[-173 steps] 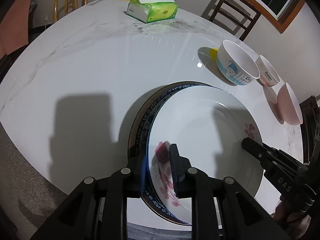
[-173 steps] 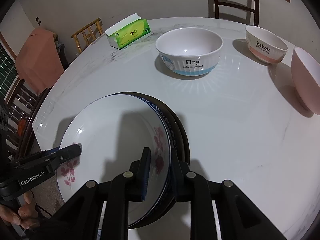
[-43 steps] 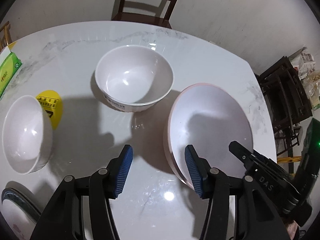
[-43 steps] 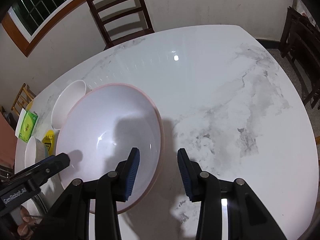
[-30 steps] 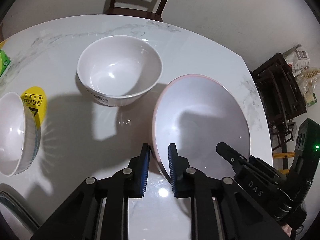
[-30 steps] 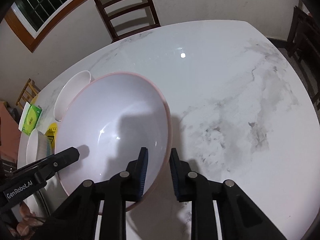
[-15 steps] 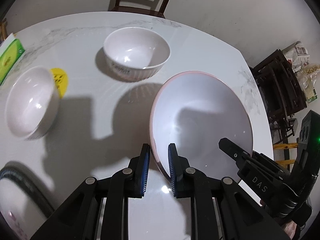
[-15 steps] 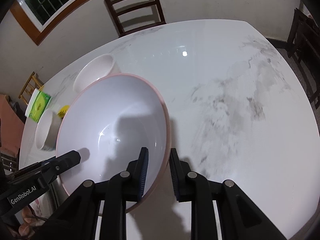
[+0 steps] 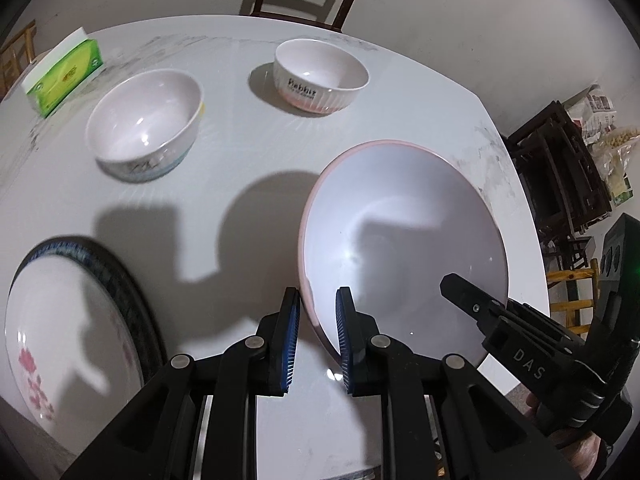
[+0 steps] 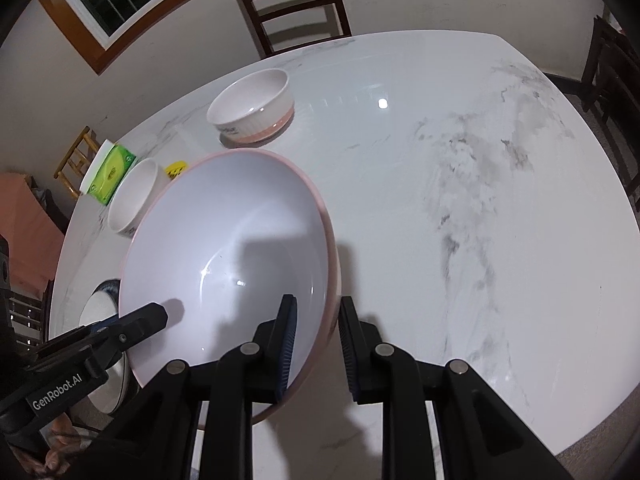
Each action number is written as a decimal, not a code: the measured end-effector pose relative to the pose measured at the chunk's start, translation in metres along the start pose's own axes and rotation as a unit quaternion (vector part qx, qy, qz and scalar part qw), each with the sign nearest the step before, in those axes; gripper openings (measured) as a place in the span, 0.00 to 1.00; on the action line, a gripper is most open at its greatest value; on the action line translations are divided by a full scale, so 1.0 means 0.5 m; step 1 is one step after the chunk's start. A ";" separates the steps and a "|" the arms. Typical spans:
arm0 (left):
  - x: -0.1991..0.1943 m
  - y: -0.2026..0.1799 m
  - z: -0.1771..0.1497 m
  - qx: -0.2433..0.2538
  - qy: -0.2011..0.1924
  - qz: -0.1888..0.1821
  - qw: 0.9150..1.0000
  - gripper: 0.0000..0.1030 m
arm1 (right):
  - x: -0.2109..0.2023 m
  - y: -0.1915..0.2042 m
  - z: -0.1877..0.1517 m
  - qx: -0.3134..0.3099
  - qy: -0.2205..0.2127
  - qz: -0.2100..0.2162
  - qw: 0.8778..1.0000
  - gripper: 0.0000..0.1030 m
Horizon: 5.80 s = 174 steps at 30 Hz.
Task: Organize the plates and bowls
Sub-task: 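Carry the pink bowl over the plate stack and lower it with left tool, then open the left tool to release the pink bowl and withdraw it, then grasp the white 'Dog' bowl rim with left tool while right tool approaches it, then lift the white 'Dog' bowl with the left tool and lower it into the pink bowl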
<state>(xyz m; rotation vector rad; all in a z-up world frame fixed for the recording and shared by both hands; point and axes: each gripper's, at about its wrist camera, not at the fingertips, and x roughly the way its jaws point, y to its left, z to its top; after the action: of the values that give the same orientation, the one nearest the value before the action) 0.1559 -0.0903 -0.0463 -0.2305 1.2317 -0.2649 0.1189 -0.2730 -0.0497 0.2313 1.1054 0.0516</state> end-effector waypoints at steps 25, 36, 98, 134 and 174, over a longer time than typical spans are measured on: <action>-0.007 0.046 -0.089 -0.003 0.011 0.003 1.000 0.15 | 0.028 0.008 -0.089 0.012 0.032 0.011 0.999 0.21; -0.002 0.055 -0.097 -0.005 0.014 0.002 1.000 0.14 | 0.031 0.016 -0.091 0.014 0.037 0.014 0.999 0.24; -0.059 0.369 0.192 -0.128 -0.063 0.045 0.989 0.28 | 0.188 0.354 0.226 -0.105 0.049 0.065 0.991 0.35; -0.019 0.326 0.182 -0.108 -0.030 0.036 0.993 0.11 | 0.187 0.340 0.208 -0.082 0.063 0.058 0.993 0.14; -0.102 0.006 -0.043 0.029 -0.004 0.017 0.999 0.13 | -0.083 0.079 -0.012 -0.020 0.017 0.042 0.999 0.14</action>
<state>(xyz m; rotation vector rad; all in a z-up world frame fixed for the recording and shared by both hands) 0.1201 -0.0720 -0.0085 -0.1595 1.2176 -0.2692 0.0979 -0.2402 -0.0077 0.2416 1.1265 0.1522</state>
